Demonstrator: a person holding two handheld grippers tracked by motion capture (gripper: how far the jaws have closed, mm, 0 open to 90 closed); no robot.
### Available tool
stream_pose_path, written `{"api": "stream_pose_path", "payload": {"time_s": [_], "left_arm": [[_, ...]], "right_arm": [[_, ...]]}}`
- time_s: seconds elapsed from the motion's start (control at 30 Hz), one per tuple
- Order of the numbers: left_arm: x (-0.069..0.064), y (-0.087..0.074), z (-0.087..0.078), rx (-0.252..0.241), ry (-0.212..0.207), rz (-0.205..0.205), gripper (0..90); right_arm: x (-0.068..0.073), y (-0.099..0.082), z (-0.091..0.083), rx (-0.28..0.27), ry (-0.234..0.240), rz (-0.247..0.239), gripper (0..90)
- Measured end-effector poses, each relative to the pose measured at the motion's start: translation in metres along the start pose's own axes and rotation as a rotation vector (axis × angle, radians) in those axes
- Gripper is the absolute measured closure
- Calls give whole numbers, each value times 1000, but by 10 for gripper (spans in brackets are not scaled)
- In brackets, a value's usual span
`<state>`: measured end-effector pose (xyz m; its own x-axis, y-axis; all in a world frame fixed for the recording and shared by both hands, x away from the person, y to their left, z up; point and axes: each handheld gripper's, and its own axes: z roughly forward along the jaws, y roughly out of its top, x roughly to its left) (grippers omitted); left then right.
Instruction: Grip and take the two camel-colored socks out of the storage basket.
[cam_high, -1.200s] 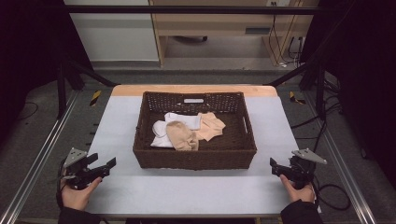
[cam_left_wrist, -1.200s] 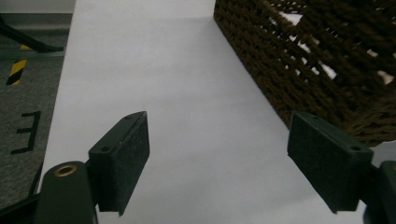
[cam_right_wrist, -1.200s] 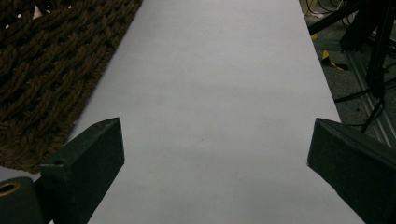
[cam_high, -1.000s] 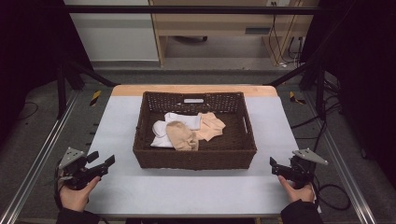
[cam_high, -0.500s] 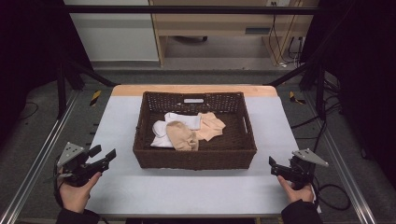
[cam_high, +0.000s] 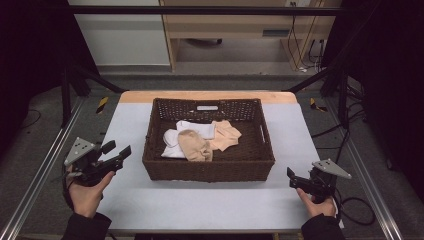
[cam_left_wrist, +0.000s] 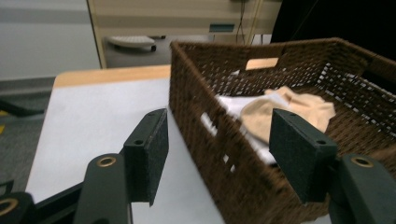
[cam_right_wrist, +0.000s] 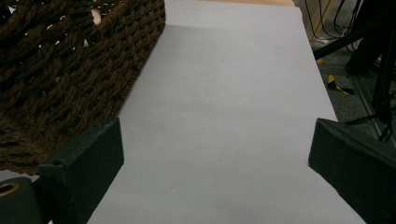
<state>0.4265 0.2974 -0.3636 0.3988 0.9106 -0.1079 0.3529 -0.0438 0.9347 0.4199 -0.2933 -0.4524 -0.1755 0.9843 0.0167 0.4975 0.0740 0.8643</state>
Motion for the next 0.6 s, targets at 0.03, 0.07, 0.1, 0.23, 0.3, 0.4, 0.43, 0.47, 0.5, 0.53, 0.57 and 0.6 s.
{"api": "stream_pose_path", "payload": {"time_s": [0.03,0.07,0.1,0.23,0.3,0.4,0.43,0.47,0.5,0.53,0.57,0.6], "left_arm": [[-4,5,2,-6,-6,9,374],[-9,10,4,-9,-13,23,374],[-12,12,6,-14,-16,29,373],[-25,20,13,-21,-39,51,374],[-31,24,16,-24,-44,62,374],[-38,31,22,-29,-54,71,374],[-41,34,25,-29,-57,71,374],[-42,35,27,-29,-60,70,374],[-44,37,29,-28,-64,75,374],[-46,39,32,-28,-64,76,374],[-48,41,35,-26,-64,79,374],[-50,43,38,-23,-67,82,374]], "right_arm": [[0,0,0,0,0,0,37],[0,0,-1,-1,0,1,37],[0,0,-1,-2,0,0,37],[-1,1,-1,-2,1,3,37],[-1,1,-1,-1,2,4,37],[-1,1,-1,0,4,5,36],[-1,1,-1,0,5,3,36],[-1,1,-1,-1,6,1,36],[-1,1,-1,-2,6,1,36],[-1,1,-1,-3,5,-1,36],[-1,1,-1,-1,5,0,36],[-1,1,-1,0,5,-1,36]]}}
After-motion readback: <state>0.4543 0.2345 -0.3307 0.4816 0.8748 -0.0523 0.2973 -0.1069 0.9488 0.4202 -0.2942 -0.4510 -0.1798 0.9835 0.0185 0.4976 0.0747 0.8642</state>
